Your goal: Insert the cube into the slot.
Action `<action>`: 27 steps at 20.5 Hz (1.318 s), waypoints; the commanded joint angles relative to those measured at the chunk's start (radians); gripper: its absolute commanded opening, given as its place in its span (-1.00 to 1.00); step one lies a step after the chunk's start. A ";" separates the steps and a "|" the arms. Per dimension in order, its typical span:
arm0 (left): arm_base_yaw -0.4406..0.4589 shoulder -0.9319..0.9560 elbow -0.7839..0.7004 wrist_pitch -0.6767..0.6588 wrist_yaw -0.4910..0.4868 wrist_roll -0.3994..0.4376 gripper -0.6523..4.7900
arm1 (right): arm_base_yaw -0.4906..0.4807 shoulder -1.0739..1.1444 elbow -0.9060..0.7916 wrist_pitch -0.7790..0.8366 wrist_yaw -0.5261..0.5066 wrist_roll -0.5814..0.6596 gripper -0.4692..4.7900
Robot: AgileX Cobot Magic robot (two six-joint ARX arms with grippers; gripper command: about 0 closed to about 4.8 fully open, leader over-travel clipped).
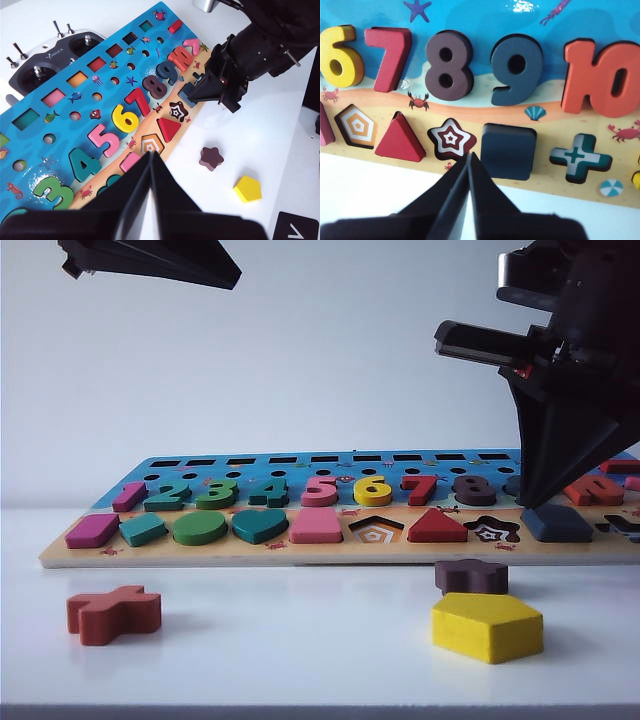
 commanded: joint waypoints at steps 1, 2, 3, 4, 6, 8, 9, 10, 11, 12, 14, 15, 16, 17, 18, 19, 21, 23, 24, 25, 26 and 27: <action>-0.001 -0.002 0.004 0.011 0.008 0.004 -0.72 | 0.001 -0.001 0.003 0.003 0.010 0.000 -0.85; -0.001 -0.002 0.004 0.011 0.008 0.004 -0.72 | 0.000 -0.001 0.003 0.003 0.012 0.000 -0.85; -0.001 -0.002 0.004 0.011 0.008 0.004 -0.72 | 0.000 -0.001 0.003 0.002 0.019 0.000 -0.86; -0.001 -0.002 0.004 0.011 0.008 0.004 -0.72 | 0.000 -0.001 0.003 0.002 0.021 0.000 -0.85; -0.001 -0.002 0.004 0.011 0.008 0.004 -0.72 | 0.000 -0.001 0.003 0.002 0.030 0.000 -0.86; -0.001 -0.002 0.004 0.011 0.008 0.004 -0.72 | 0.000 -0.001 0.003 0.002 0.030 0.000 -0.85; -0.001 -0.002 0.004 0.011 0.008 0.004 -0.72 | 0.000 -0.001 0.003 0.002 0.030 0.000 -0.85; -0.001 -0.002 0.004 0.011 0.008 0.004 -0.72 | 0.000 -0.001 0.003 0.002 0.030 0.000 -0.86; -0.001 -0.002 0.004 0.011 0.008 0.004 -0.72 | 0.000 -0.001 0.003 0.002 0.030 0.000 -0.86; -0.001 -0.002 0.004 0.011 0.008 0.004 -0.72 | 0.000 -0.001 0.003 0.000 0.031 0.001 -0.86; -0.001 -0.002 0.004 0.011 0.008 0.004 -0.72 | 0.000 -0.001 0.003 -0.006 0.035 0.000 -0.86; -0.001 -0.002 0.004 0.011 0.008 0.004 -0.72 | 0.000 -0.001 0.003 -0.008 0.035 0.000 -0.86; -0.001 -0.002 0.004 0.011 0.008 0.004 -0.72 | 0.000 -0.001 0.003 -0.012 0.034 0.000 -0.86; -0.001 -0.002 0.004 0.011 0.008 0.004 -0.72 | 0.000 -0.001 0.003 -0.015 0.034 0.000 -0.86; -0.001 -0.002 0.004 0.011 0.008 0.004 -0.72 | 0.000 -0.001 0.003 -0.017 0.034 0.000 -0.86; -0.001 -0.002 0.004 0.011 0.008 0.004 -0.72 | 0.000 -0.001 0.003 -0.019 0.034 0.000 -0.86; -0.001 -0.002 0.004 0.011 0.008 0.004 -0.72 | 0.000 -0.001 0.003 -0.019 0.034 0.000 -0.86; -0.001 -0.002 0.004 0.011 0.008 0.004 -0.72 | 0.000 -0.001 0.003 -0.019 0.034 0.001 -0.86; -0.001 -0.002 0.004 0.011 0.008 0.004 -0.72 | 0.000 -0.001 0.004 -0.015 0.034 0.001 -0.86; -0.001 -0.002 0.004 0.011 0.008 0.004 -0.72 | 0.001 -0.002 0.004 -0.011 0.032 0.001 -0.85; -0.001 -0.002 0.004 0.011 0.008 0.004 -0.72 | 0.001 -0.002 0.004 -0.005 0.025 0.000 -0.85; -0.001 -0.002 0.004 0.011 0.008 0.004 -0.72 | 0.001 -0.002 0.004 -0.002 0.016 0.001 -0.86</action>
